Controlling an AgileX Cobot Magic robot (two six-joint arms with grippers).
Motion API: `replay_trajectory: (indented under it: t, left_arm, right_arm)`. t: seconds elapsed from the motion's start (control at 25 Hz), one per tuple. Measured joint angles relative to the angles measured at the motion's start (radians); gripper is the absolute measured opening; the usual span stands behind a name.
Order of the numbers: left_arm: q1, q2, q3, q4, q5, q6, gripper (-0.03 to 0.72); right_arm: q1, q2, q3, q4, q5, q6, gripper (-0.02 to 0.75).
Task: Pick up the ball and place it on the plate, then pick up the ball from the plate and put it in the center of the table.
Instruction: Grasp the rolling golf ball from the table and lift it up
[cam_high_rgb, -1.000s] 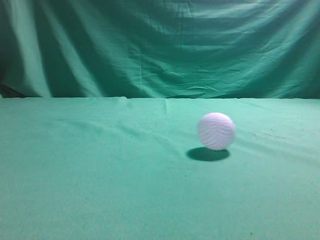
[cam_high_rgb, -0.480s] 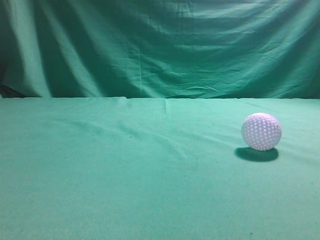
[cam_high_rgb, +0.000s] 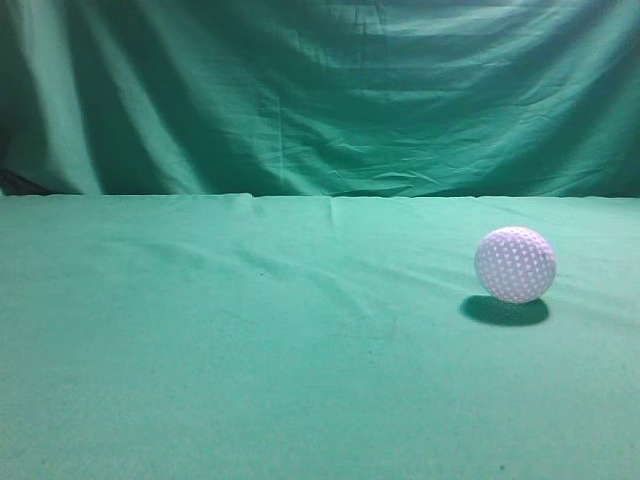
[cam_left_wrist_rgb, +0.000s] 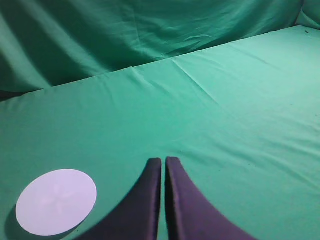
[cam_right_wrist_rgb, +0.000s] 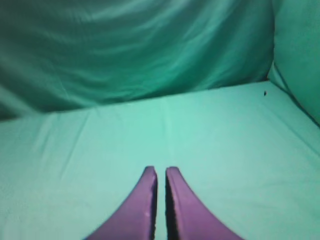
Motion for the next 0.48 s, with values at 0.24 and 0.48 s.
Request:
replay_trajectory:
  t: [0.24,0.48]
  left_arm:
    - [0.000,0.000,0.000,0.010,0.000,0.006,0.000]
    - [0.000,0.000,0.000,0.019,0.000,0.007,0.000]
  right_arm:
    - [0.131,0.228,-0.150,0.053,0.311,-0.231,0.047]
    - [0.368,0.459,-0.194,0.041,0.364,-0.252,0.047]
